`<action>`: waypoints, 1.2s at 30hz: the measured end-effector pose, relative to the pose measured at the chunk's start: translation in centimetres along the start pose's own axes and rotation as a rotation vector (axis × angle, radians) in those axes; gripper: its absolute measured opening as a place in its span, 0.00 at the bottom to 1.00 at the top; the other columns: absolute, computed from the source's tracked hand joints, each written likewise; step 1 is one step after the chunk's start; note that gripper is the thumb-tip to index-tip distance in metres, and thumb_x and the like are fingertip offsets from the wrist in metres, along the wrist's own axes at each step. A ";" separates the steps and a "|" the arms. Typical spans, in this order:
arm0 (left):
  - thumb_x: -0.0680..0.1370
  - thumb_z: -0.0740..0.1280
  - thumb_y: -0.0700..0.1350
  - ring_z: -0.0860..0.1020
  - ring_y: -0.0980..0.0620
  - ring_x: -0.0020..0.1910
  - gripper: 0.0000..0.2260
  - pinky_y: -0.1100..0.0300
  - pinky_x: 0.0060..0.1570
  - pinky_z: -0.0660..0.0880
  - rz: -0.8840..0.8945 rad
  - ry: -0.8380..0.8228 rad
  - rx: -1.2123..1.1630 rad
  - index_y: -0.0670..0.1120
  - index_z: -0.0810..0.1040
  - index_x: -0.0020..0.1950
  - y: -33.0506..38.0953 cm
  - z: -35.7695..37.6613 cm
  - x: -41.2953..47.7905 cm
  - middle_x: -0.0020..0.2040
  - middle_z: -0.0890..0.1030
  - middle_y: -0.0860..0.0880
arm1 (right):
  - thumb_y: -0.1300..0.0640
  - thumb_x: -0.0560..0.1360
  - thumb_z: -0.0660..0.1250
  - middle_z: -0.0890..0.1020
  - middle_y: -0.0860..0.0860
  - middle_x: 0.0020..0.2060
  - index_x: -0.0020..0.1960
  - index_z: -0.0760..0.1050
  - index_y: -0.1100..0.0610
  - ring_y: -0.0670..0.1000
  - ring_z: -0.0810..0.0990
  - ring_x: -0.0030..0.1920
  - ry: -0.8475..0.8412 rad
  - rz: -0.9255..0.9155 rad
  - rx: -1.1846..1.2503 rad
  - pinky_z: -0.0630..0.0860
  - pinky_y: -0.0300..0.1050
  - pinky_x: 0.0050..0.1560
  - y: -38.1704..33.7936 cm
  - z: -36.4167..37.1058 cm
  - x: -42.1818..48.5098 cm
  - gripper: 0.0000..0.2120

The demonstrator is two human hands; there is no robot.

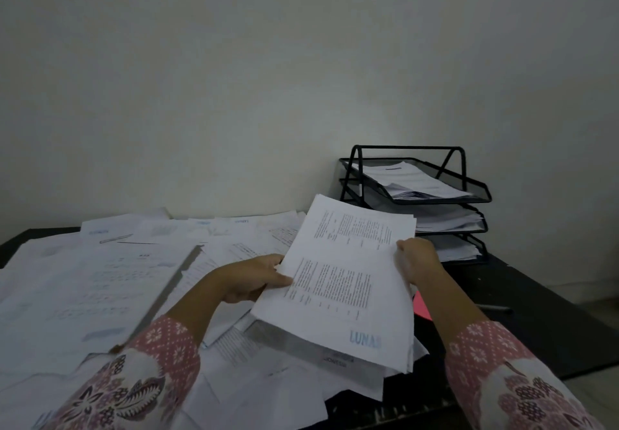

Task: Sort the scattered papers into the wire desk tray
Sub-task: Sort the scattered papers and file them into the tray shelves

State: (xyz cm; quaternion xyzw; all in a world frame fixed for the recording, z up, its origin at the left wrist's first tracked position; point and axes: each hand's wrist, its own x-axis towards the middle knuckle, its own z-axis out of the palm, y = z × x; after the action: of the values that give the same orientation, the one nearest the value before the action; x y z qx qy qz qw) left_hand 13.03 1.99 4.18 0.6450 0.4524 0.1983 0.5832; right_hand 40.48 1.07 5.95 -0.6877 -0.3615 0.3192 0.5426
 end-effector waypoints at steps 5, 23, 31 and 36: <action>0.80 0.60 0.37 0.79 0.51 0.49 0.16 0.59 0.37 0.80 0.021 -0.037 0.034 0.48 0.67 0.66 1.0 1.4 0.2 0.56 0.78 0.49 | 0.63 0.81 0.50 0.73 0.52 0.66 0.67 0.69 0.58 0.51 0.70 0.67 0.110 -0.143 -0.459 0.67 0.38 0.62 0.3 -2.7 -0.7 0.18; 0.81 0.55 0.34 0.75 0.54 0.35 0.14 0.70 0.23 0.67 0.086 0.090 0.012 0.41 0.66 0.67 7.5 10.1 6.6 0.50 0.76 0.45 | 0.65 0.77 0.60 0.76 0.60 0.48 0.59 0.70 0.65 0.57 0.75 0.41 0.018 0.198 0.181 0.72 0.52 0.51 3.5 -11.5 4.4 0.12; 0.81 0.54 0.33 0.76 0.55 0.33 0.08 0.70 0.23 0.67 0.136 0.231 -0.066 0.44 0.64 0.56 9.1 13.0 8.7 0.51 0.74 0.44 | 0.65 0.76 0.64 0.76 0.63 0.54 0.57 0.72 0.67 0.57 0.75 0.37 -0.053 0.189 0.132 0.73 0.48 0.35 3.4 -13.4 4.4 0.11; 0.81 0.55 0.37 0.78 0.53 0.35 0.05 0.70 0.23 0.70 0.118 0.209 -0.182 0.44 0.67 0.55 9.7 13.1 9.3 0.44 0.77 0.47 | 0.67 0.78 0.60 0.75 0.63 0.61 0.65 0.69 0.68 0.51 0.74 0.36 -0.024 0.077 0.117 0.74 0.37 0.25 3.2 -13.5 5.1 0.16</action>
State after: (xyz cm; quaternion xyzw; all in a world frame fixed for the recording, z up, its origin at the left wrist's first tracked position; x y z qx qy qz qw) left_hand 31.47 2.92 7.52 0.5908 0.4523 0.3384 0.5761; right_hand 54.94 -2.09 5.44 -0.6643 -0.3220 0.3685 0.5650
